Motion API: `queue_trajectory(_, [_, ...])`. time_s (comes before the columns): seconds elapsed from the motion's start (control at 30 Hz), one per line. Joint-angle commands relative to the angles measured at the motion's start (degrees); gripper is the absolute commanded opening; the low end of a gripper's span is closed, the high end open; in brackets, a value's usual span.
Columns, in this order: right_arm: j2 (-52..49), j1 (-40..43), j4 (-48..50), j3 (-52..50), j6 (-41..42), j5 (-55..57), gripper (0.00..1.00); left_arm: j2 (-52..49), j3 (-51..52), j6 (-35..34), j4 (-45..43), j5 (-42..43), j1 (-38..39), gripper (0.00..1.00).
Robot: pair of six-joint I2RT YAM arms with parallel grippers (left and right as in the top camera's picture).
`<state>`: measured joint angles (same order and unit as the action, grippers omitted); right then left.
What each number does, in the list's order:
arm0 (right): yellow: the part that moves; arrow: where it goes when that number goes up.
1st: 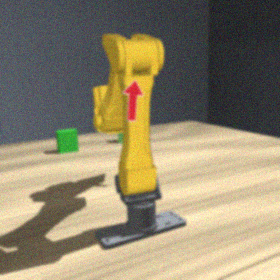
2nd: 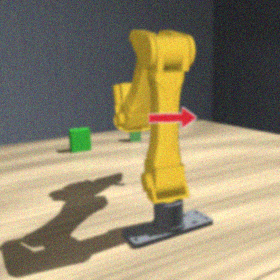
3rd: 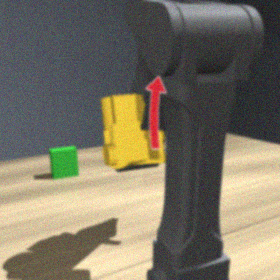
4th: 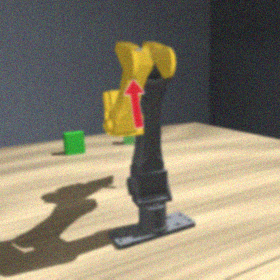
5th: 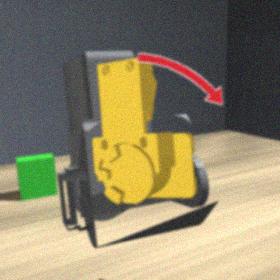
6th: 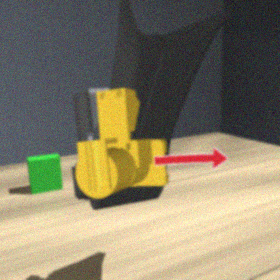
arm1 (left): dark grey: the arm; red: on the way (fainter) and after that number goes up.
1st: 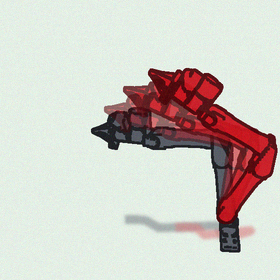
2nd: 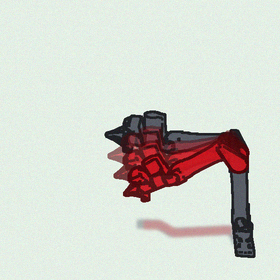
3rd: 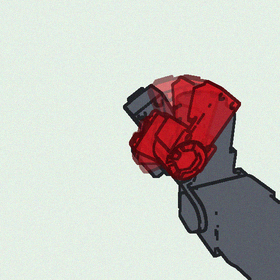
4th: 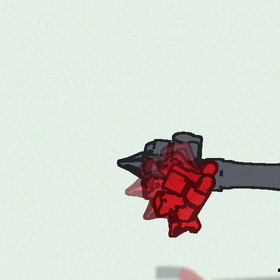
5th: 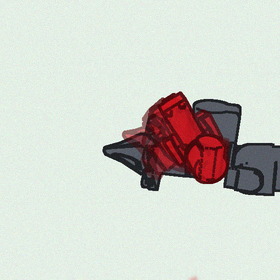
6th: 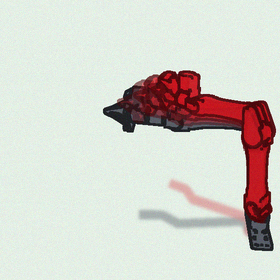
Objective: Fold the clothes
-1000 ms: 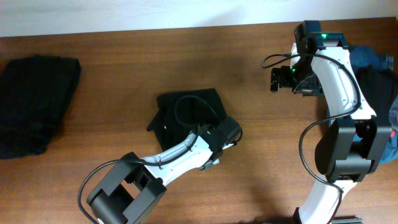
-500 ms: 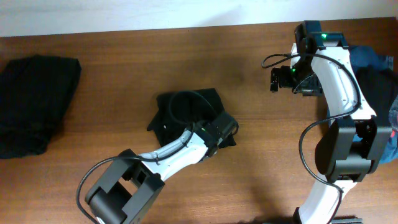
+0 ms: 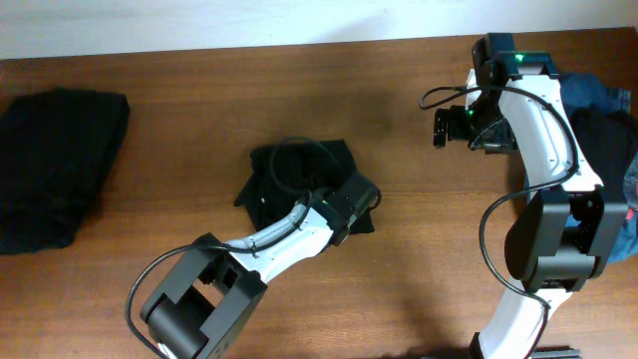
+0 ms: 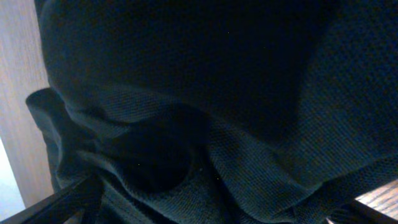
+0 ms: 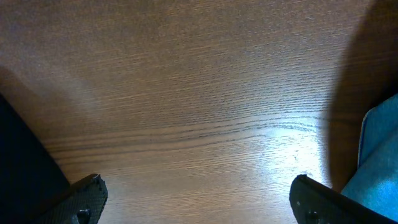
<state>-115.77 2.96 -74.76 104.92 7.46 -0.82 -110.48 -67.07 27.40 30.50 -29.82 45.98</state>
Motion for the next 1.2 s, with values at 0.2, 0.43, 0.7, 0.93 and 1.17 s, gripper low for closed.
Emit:
queue_trajectory(0.2, [2.0,0.1,0.2,1.1,-0.2,1.1,0.99,-5.2,2.5,2.8,-0.8,6.5,-1.0,0.98])
queue_trajectory(0.43, [2.0,0.1,0.2,1.1,-0.2,1.1,0.99,-7.0,2.5,2.7,-1.3,7.2,-1.2,0.99])
queue_trajectory(0.7, [2.0,0.1,0.2,1.1,-0.2,1.1,0.99,-7.0,2.5,2.7,-2.9,9.1,-2.1,0.99])
queue_trajectory(0.93, [2.0,0.1,0.2,1.1,-0.2,1.1,0.99,-7.0,2.5,2.7,-2.9,9.1,-3.0,0.7])
queue_trajectory(1.17, [2.0,0.1,0.2,1.1,-0.2,1.1,0.99,-7.0,2.5,2.7,-2.8,9.1,-3.0,0.41])
